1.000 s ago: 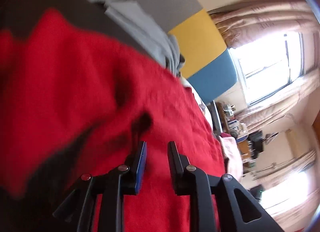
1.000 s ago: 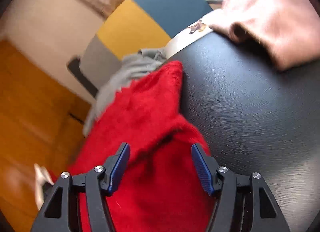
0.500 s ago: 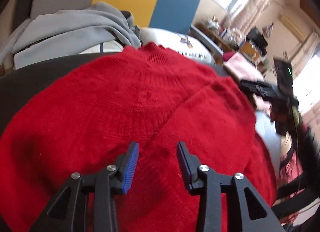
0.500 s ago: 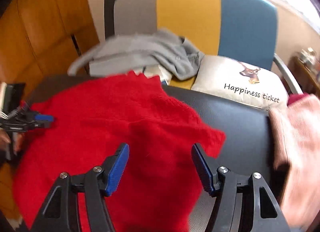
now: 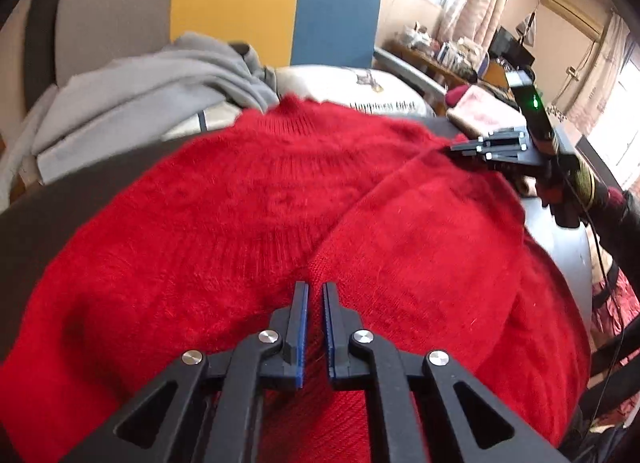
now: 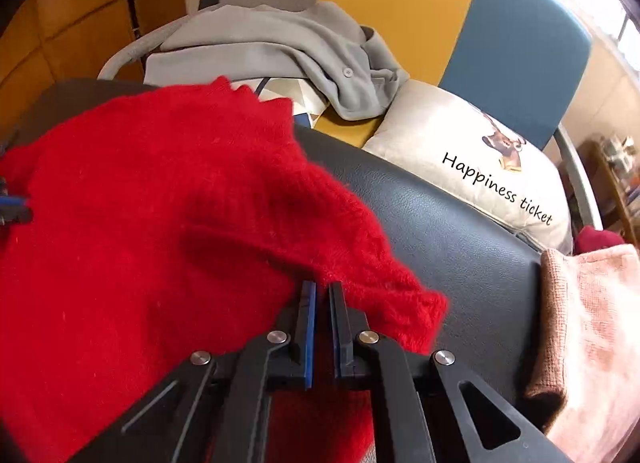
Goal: Fold clothes
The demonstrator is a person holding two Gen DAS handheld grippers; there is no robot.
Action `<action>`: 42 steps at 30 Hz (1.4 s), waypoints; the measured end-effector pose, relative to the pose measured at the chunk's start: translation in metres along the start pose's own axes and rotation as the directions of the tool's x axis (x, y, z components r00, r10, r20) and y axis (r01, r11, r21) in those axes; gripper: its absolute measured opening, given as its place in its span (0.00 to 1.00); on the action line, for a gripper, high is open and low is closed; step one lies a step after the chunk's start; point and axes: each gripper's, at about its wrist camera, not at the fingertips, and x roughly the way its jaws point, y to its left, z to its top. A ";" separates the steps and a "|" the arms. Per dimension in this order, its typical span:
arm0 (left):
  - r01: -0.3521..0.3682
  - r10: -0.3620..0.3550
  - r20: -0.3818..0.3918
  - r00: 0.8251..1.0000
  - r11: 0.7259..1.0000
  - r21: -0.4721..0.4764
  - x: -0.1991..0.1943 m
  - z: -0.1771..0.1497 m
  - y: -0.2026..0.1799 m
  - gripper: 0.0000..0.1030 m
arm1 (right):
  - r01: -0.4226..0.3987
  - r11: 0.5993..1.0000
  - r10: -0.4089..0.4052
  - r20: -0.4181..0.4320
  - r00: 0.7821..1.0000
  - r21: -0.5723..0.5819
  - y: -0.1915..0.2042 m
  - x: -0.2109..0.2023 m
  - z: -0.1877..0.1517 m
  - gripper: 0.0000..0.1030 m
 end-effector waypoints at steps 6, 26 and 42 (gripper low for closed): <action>-0.081 0.081 0.075 0.994 0.997 -0.011 -0.016 0.027 0.004 0.06 | 0.012 0.999 -0.015 0.090 0.996 0.042 -0.005 -0.023 0.007 0.05; -0.036 0.111 0.105 0.988 0.837 -0.546 -0.041 -0.026 0.073 0.26 | -0.195 0.964 0.140 0.278 0.950 0.182 0.028 -0.058 -0.009 0.50; 0.030 0.066 0.110 0.992 0.717 -0.697 -0.009 -0.064 0.073 0.16 | -0.223 0.922 0.143 0.257 0.956 0.317 0.058 -0.025 -0.063 0.58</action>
